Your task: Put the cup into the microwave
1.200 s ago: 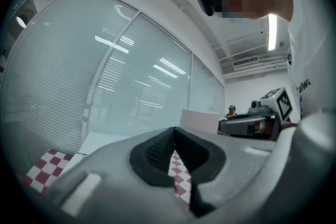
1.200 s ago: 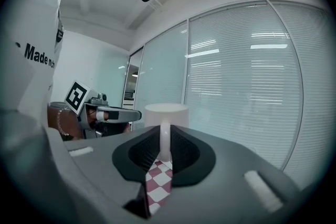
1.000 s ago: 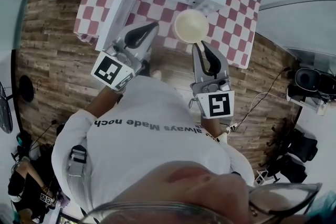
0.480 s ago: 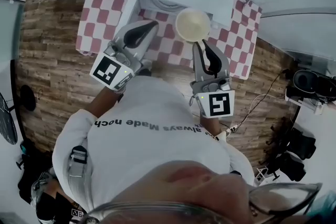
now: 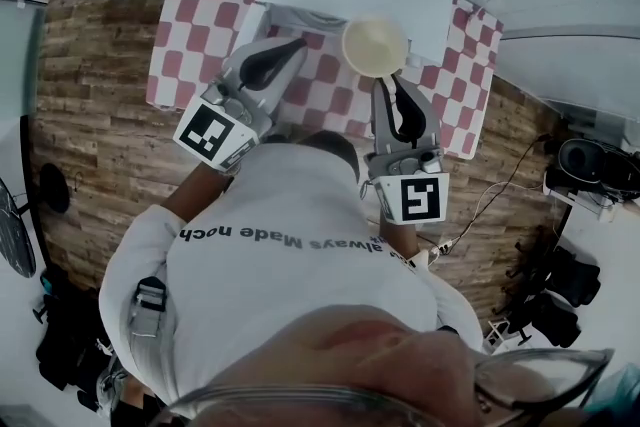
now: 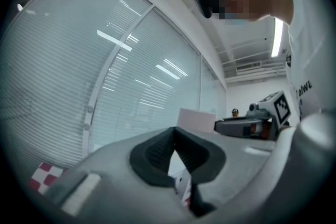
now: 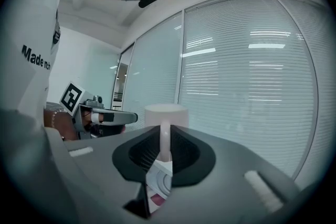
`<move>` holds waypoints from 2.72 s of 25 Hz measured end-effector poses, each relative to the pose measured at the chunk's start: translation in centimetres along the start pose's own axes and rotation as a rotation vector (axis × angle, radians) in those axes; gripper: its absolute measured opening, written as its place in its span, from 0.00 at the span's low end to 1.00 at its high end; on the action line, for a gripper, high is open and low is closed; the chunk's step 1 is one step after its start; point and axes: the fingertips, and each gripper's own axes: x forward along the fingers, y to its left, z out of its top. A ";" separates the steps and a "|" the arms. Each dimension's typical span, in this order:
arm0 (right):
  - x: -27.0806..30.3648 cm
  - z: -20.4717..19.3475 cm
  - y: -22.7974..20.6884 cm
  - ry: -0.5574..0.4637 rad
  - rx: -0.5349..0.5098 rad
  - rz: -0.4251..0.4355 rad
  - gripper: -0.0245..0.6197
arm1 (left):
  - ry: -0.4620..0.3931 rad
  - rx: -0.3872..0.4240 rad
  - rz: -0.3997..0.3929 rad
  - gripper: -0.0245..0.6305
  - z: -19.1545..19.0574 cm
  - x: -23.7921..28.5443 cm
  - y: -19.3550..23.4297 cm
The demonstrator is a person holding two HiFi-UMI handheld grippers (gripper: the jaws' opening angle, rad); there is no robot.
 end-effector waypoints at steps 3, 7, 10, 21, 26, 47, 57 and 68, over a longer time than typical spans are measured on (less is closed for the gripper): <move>-0.3 -0.2 -0.9 -0.003 0.003 0.007 0.10 | 0.003 0.006 0.004 0.04 -0.1 0.9 -0.5; -0.7 -0.9 -2.5 0.008 -0.004 0.028 0.10 | 0.006 0.014 0.023 0.04 -0.3 2.6 -1.0; -1.1 -1.1 -3.9 0.013 -0.009 0.036 0.10 | 0.001 0.011 0.040 0.04 -0.3 3.6 -1.5; -1.6 -2.6 -5.1 0.003 -0.005 0.051 0.10 | 0.018 0.028 0.045 0.04 -2.0 5.3 -2.3; -1.4 -4.6 -4.9 0.021 0.036 0.060 0.10 | 0.031 0.014 0.035 0.04 -3.8 5.2 -2.2; 1.6 -18.1 -3.1 0.118 0.075 0.065 0.10 | 0.097 0.005 0.062 0.04 -15.9 4.1 0.8; 4.7 -24.0 -2.2 0.132 0.054 0.066 0.10 | 0.097 -0.007 0.095 0.04 -20.6 4.1 3.7; 8.2 -29.6 -2.4 0.131 0.092 0.047 0.10 | 0.086 -0.047 0.131 0.04 -26.0 5.3 6.6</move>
